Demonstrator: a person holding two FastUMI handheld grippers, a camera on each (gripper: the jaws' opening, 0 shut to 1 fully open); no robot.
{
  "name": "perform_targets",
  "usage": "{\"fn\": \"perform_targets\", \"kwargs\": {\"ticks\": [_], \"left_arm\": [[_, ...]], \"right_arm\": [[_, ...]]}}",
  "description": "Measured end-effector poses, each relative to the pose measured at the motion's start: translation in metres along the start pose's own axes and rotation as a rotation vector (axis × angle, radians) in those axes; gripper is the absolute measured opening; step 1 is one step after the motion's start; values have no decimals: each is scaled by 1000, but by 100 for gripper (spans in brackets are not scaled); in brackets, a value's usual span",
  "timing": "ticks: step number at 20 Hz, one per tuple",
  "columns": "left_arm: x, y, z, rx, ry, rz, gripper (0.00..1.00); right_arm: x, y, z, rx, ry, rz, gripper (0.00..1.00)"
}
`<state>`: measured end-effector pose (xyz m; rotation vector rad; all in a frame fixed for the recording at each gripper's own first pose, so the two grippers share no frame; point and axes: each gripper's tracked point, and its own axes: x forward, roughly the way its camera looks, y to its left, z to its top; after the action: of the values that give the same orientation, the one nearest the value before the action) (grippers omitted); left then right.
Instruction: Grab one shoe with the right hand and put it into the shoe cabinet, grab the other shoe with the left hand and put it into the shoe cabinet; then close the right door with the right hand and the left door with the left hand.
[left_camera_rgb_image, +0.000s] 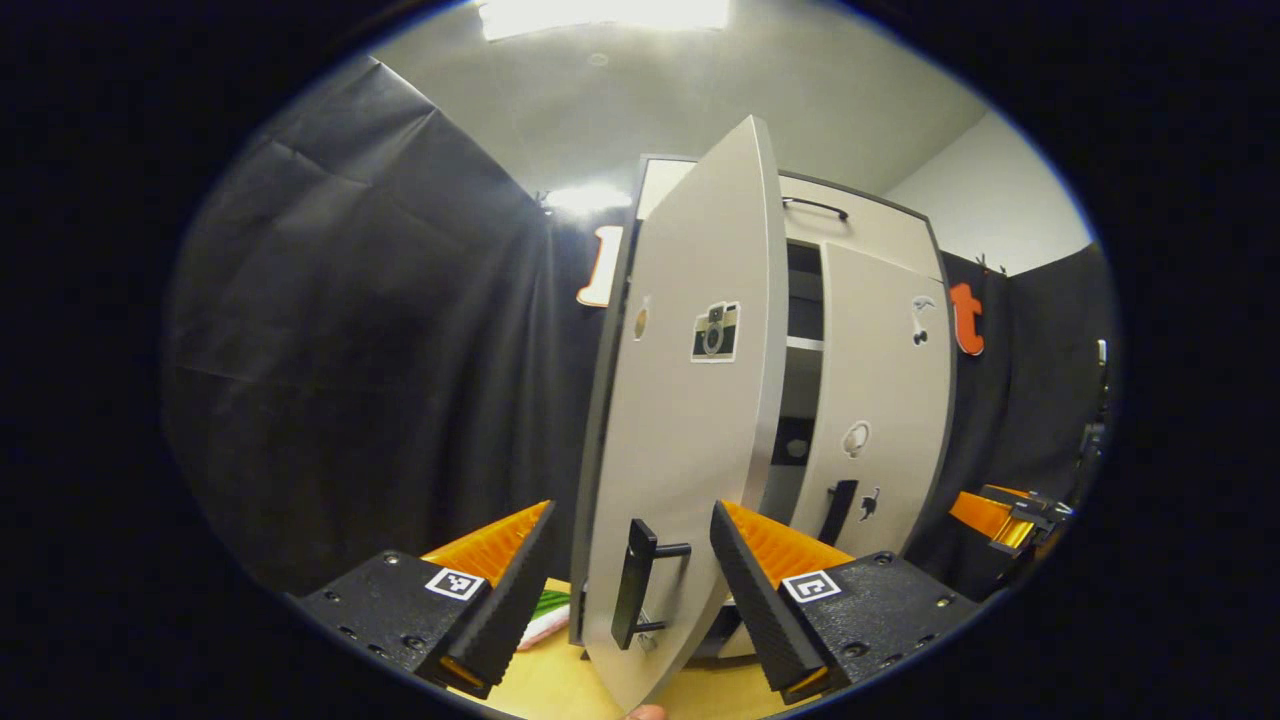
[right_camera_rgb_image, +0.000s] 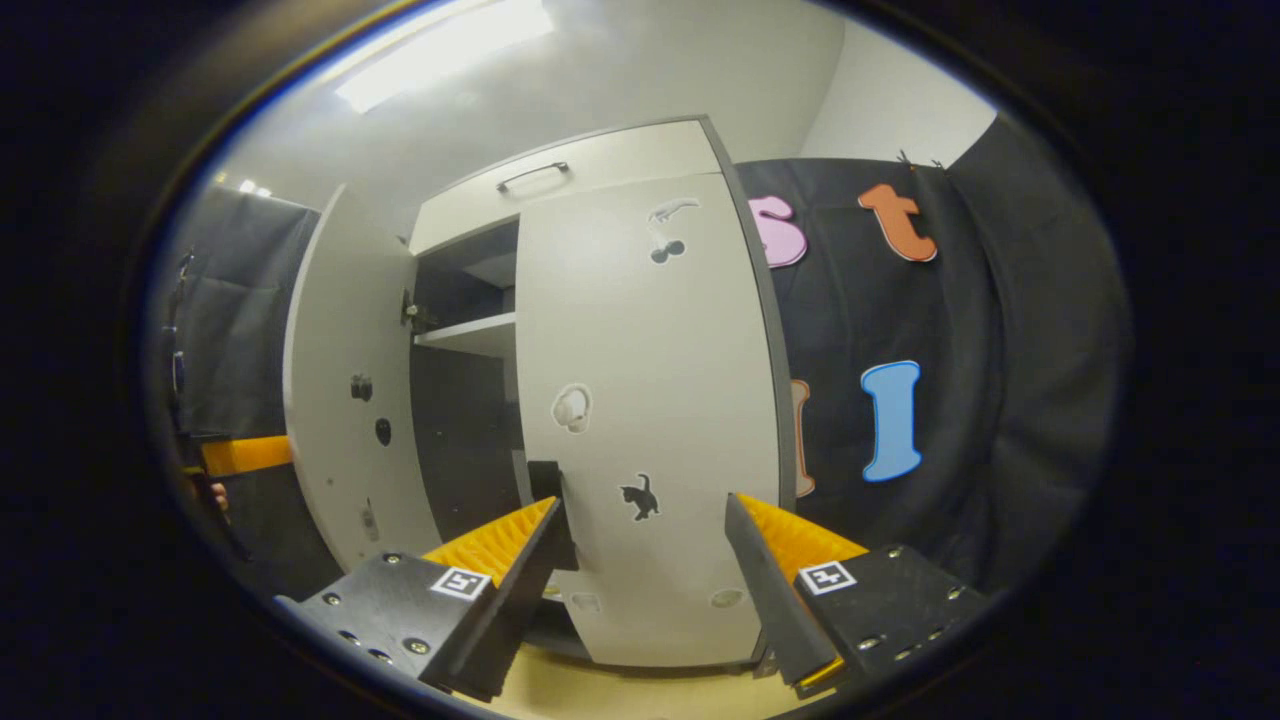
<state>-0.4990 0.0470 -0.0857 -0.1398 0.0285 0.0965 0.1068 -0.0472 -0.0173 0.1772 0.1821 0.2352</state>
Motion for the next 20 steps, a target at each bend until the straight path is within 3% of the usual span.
{"fn": "perform_targets", "kwargs": {"ticks": [4,5,6,20], "left_arm": [[10,-19,-5,2,5,-51,99],[12,-20,-5,16,7,-56,89],[12,-23,-5,29,9,-60,94],[24,-24,-13,30,24,-46,94]], "right_arm": [[-9,-13,4,-2,-7,-30,96],[-12,-17,4,-3,-11,-40,96],[-14,-21,6,-2,-14,-50,96],[-26,-51,10,14,-21,-118,96]]}}
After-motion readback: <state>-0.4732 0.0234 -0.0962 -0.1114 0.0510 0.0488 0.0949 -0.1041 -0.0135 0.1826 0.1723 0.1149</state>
